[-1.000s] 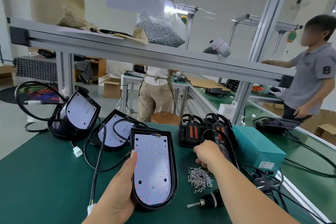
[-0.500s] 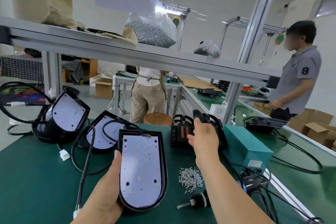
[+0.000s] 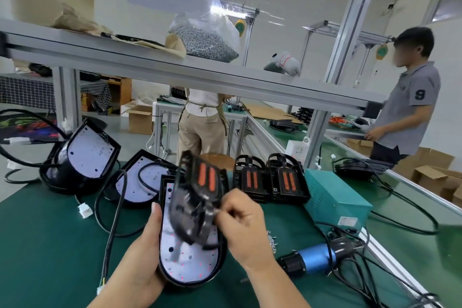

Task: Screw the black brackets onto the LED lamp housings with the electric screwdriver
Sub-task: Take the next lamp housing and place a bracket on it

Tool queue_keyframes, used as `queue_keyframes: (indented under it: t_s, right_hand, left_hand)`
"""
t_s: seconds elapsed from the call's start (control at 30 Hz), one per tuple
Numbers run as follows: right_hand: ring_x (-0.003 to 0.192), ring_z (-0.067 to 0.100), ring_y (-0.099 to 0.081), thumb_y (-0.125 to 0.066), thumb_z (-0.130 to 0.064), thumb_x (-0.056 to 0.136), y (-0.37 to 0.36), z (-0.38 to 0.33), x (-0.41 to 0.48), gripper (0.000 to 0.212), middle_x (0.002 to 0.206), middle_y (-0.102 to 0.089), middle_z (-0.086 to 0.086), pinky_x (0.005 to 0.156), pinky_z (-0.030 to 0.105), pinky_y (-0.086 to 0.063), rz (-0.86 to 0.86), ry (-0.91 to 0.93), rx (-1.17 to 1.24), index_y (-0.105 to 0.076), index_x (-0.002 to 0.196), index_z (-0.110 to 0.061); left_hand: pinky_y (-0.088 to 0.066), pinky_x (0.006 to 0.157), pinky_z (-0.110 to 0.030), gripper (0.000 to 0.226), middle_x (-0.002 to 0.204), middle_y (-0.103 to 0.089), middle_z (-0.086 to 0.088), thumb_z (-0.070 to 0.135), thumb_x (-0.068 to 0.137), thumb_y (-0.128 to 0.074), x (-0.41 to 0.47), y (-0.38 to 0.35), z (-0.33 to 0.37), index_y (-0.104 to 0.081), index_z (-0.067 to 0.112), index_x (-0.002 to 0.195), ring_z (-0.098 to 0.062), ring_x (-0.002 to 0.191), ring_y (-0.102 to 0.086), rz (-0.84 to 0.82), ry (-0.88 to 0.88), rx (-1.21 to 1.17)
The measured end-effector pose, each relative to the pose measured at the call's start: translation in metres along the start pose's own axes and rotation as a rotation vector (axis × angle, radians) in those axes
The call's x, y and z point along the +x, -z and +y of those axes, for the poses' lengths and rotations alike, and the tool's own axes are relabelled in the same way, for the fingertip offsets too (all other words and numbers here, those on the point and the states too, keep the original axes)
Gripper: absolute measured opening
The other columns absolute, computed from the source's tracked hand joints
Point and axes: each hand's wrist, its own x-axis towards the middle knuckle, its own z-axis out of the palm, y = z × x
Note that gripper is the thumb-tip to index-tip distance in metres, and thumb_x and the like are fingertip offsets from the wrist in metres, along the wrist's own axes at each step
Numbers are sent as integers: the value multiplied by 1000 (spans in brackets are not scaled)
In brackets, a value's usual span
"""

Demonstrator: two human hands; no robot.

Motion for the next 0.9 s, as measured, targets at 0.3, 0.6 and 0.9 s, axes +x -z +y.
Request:
queue_keyframes:
  t_s: [0.3,0.6,0.9]
  right_hand:
    - [61,22,-43,-56,-6,68,4,6,-7,20,64,-44,5,55,42,-35,-241,110,-272,-42,55,-11]
    - [67,13,-39,-51,-10,68,6,10,-7,21,62,-40,-2,58,27,-32,-252,150,-461,-35,57,-18]
    - [74,16,-36,-46,-18,69,3,9,-10,16,63,-40,-4,73,33,-36,-291,204,-590,-34,59,-18]
  left_hand:
    - [-60,75,-44,70,119,-69,-22,67,85,-40,-2,-1,3,-78,12,105,-37,102,-71,-83,13,-37]
    - [-62,72,-39,66,122,-69,-20,64,86,-37,-6,-7,1,-76,16,110,-35,106,-69,-135,-38,-30]
    - [-60,78,-44,50,122,-68,-23,46,82,-51,-6,-1,1,-76,13,110,-36,103,-70,-134,-73,-58]
